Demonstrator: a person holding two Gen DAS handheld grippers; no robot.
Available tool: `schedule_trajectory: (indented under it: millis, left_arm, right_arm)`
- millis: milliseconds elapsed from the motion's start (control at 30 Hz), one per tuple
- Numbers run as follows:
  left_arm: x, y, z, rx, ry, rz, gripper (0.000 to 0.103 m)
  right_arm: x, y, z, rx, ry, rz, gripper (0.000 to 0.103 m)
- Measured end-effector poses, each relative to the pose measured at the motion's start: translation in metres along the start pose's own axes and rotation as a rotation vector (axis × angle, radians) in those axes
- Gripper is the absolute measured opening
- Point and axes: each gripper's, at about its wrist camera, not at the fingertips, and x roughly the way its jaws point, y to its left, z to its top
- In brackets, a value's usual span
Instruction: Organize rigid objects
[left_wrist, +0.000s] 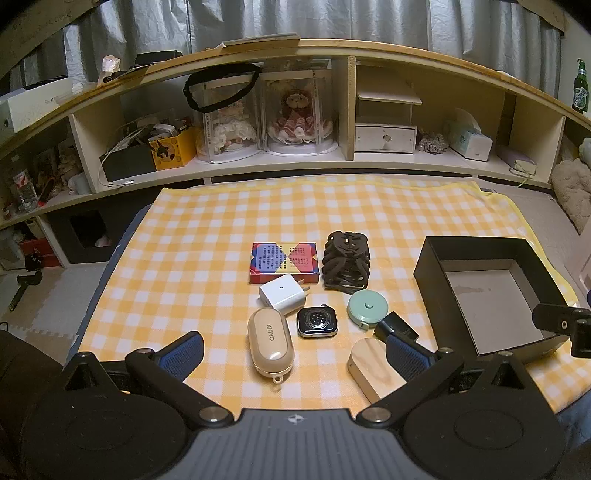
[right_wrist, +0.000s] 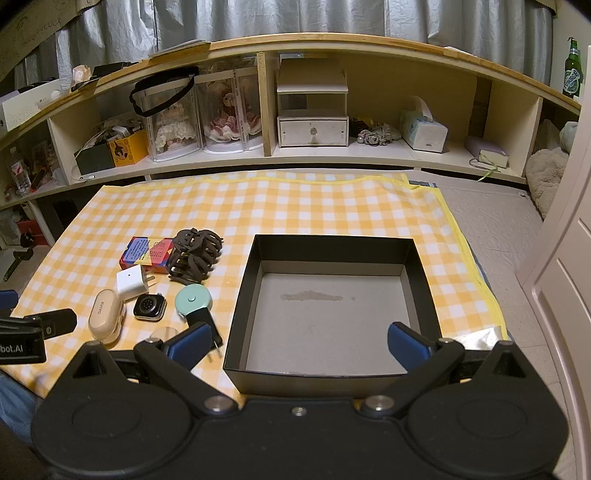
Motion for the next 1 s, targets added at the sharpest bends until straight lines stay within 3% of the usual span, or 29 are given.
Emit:
schedule_trajectory:
  millis: [1000]
  left_arm:
    - [-0.0003,-0.0015,-0.001,0.005,0.004,-0.002,0.103]
  right_arm:
    - [0.0006,-0.0011,-0.0018,-0.001,0.005,-0.002,0.103]
